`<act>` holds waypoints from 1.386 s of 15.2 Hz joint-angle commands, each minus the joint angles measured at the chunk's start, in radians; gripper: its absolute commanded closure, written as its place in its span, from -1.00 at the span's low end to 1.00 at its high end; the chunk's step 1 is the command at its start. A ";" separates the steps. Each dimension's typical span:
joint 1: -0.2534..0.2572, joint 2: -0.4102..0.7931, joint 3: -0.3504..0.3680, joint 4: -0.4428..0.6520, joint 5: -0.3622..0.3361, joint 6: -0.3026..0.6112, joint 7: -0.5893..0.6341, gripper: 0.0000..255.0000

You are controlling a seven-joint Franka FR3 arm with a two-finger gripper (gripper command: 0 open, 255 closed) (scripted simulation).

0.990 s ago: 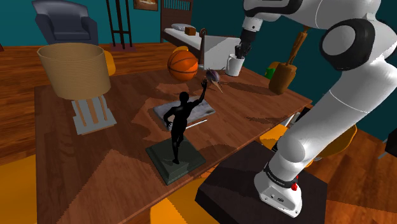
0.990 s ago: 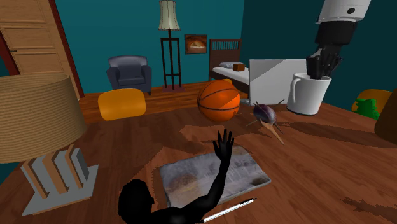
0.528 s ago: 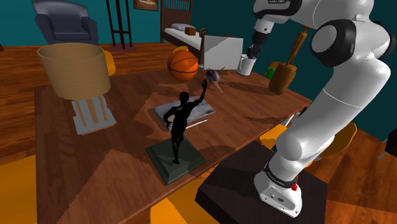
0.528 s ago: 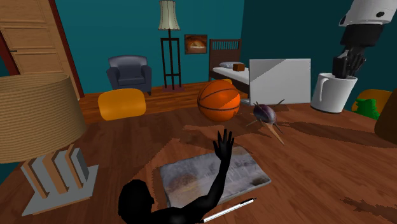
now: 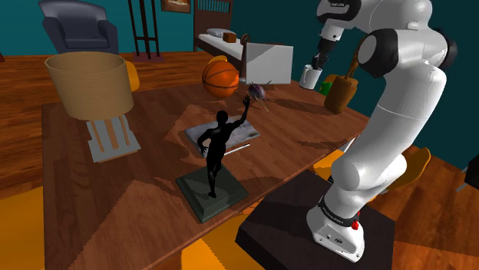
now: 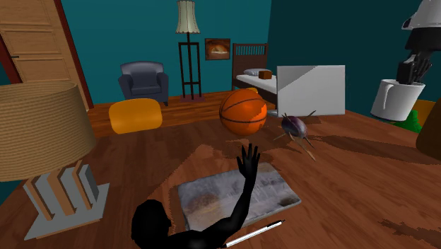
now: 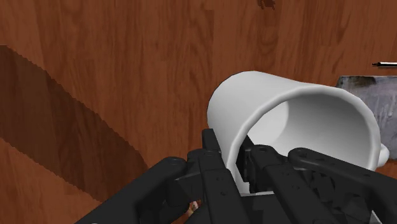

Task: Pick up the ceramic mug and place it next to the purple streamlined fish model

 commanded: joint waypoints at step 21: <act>0.003 0.007 0.003 -0.280 0.008 0.286 -0.029 1.00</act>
